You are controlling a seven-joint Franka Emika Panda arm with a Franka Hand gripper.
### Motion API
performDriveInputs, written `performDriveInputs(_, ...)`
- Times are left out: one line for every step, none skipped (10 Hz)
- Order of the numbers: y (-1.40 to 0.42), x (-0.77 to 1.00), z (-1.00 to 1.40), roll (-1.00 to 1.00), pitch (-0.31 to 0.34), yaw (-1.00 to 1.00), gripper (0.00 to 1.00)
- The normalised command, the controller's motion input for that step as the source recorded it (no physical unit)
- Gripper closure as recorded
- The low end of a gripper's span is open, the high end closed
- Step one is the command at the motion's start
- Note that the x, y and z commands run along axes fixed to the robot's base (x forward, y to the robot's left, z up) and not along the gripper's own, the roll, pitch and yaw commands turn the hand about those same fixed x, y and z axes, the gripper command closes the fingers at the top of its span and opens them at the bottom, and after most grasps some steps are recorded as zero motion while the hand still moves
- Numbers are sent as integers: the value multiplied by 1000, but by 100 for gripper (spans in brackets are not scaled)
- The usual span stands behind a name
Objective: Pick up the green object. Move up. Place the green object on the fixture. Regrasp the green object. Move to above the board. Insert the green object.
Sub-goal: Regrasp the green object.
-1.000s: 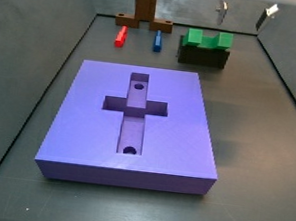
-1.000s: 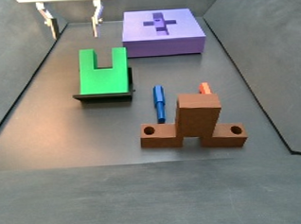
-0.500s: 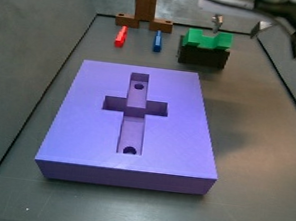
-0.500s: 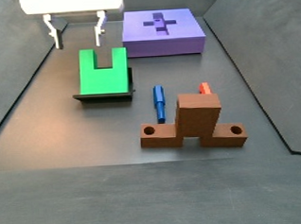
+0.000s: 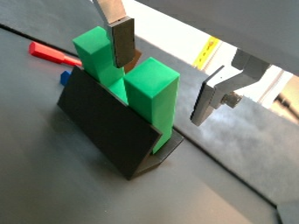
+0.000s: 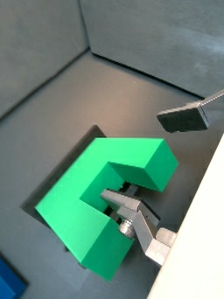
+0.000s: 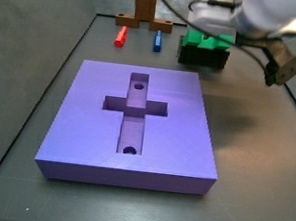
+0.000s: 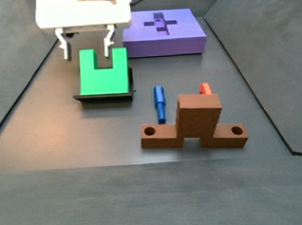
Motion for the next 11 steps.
performDriveInputs(-40,149,-23,720,260,194,0)
performDriveInputs(-51,0,80,251,103,0,0)
performDriveInputs(0,0,0,46,0,0,0)
performDriveInputs(0,11,-117,0,0,0,0)
performDriveInputs(89,0,-334,-129,-106,0,0)
performDriveInputs(129,0,-340,-354,-251,0,0)
performDriveInputs(134,0,-260,-500,-334,0,0)
performDriveInputs(0,-63,0,0,-60,0,0)
performDriveInputs(-60,0,0,40,0,0,0)
performDriveInputs(-51,0,0,69,0,-9,0)
performDriveInputs(-31,0,0,186,14,-26,0)
